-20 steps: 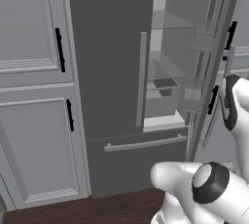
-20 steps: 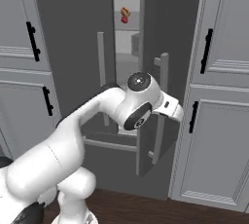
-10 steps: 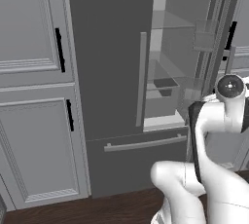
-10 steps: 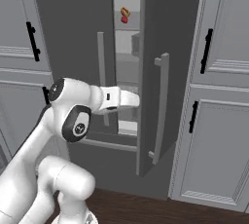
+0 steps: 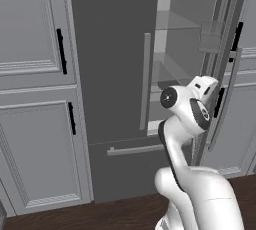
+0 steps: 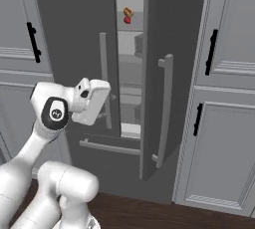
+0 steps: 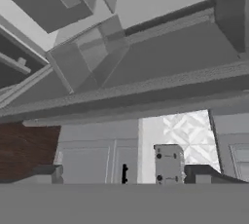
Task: Take the strawberry from the fridge and place it on top of the pancake, located on the dining counter.
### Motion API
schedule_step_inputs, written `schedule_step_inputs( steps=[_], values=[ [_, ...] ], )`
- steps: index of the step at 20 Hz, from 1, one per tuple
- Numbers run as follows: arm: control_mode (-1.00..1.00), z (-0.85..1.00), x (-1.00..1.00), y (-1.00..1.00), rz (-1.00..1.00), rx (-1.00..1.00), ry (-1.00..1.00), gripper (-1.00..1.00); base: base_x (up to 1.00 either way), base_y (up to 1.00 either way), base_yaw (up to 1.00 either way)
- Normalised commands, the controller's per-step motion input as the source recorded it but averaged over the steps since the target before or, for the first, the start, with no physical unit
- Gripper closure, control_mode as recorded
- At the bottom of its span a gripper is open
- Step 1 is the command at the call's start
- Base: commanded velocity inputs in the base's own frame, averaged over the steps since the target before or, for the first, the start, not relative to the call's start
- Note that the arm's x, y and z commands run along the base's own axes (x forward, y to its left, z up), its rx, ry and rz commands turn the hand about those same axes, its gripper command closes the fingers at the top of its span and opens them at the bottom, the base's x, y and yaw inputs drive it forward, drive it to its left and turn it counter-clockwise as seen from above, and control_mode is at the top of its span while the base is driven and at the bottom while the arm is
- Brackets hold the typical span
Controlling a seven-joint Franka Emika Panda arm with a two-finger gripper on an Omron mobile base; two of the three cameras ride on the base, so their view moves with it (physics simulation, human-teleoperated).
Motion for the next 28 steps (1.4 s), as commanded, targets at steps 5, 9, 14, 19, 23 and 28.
schedule_step_inputs(
  steps=[5, 9, 14, 19, 23, 28],
  values=[
    [-1.00, -0.26, 0.54, -0.27, 0.05, -0.19, 0.31, -1.00, 0.00, 0.00, 0.00],
    [-1.00, -0.30, 0.59, -0.47, 0.00, -0.11, 0.25, -1.00, 0.00, 0.00, 0.00],
    [-1.00, -0.22, 0.30, -0.36, 0.00, -0.11, 0.19, -1.00, 0.00, 0.00, 0.00],
    [-1.00, -0.03, 0.37, -0.10, 0.00, -0.13, 0.28, -1.00, 0.00, 0.00, 0.00],
    [-1.00, 0.00, 0.20, -0.18, 0.00, -0.01, 0.09, -1.00, 0.00, 0.00, 0.00],
    [-1.00, 0.00, 0.13, -0.22, 0.00, 0.00, 0.05, -1.00, 0.00, 0.00, 0.00]
  ],
)
